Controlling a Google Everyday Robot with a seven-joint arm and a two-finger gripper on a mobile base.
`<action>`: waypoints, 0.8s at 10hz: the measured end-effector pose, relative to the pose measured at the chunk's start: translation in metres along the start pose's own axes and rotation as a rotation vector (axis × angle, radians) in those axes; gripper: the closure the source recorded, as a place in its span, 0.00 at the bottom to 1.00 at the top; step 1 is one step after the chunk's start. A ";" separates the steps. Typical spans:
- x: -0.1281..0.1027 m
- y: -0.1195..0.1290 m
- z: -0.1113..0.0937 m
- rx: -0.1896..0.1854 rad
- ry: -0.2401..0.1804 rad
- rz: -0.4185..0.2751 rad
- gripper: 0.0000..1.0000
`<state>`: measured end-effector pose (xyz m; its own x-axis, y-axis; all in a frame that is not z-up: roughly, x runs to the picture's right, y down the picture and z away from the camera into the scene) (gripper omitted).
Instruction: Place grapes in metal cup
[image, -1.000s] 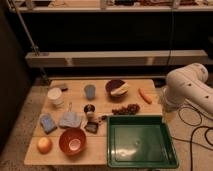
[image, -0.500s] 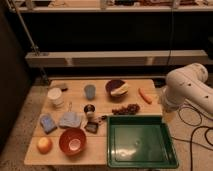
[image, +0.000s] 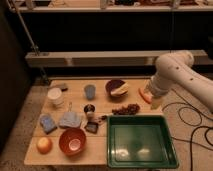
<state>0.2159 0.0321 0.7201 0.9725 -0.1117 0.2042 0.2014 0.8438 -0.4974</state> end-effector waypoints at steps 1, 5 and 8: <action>-0.006 -0.010 -0.001 0.004 -0.018 -0.029 0.35; -0.032 -0.054 -0.012 0.044 -0.064 -0.147 0.35; -0.040 -0.061 -0.011 0.036 -0.071 -0.167 0.35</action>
<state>0.1656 -0.0208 0.7334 0.9150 -0.2160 0.3408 0.3540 0.8352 -0.4209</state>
